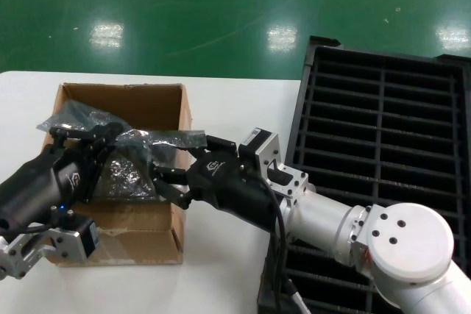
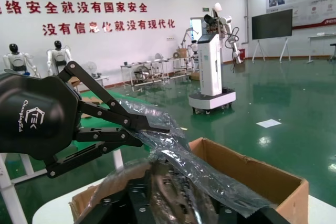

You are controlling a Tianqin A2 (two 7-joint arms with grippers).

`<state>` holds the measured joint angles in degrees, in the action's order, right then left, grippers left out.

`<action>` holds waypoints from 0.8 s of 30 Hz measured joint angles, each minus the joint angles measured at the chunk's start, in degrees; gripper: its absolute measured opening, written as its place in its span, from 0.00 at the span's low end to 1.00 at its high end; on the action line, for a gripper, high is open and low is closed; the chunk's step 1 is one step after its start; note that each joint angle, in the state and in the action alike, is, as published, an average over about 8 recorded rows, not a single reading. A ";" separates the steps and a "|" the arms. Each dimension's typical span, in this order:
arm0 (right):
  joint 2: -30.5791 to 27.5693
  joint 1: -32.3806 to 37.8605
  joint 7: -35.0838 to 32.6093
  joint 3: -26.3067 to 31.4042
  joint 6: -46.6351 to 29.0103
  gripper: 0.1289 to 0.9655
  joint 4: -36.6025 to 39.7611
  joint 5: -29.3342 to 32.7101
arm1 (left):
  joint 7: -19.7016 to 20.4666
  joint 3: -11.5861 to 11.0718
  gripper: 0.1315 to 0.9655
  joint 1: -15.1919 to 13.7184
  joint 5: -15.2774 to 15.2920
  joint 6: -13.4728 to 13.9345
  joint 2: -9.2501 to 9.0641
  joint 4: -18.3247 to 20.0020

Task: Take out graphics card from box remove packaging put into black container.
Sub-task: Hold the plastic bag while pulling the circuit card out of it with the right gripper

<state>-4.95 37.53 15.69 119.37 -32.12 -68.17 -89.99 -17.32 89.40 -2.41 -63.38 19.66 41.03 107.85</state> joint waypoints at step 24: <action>0.06 0.18 1.77 -0.44 -0.71 0.54 0.28 -0.70 | 0.00 0.00 0.01 0.00 0.00 0.00 0.00 0.00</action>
<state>-4.89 37.72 17.46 118.94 -32.83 -67.89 -90.69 -17.32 89.40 -2.41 -63.38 19.66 41.03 107.85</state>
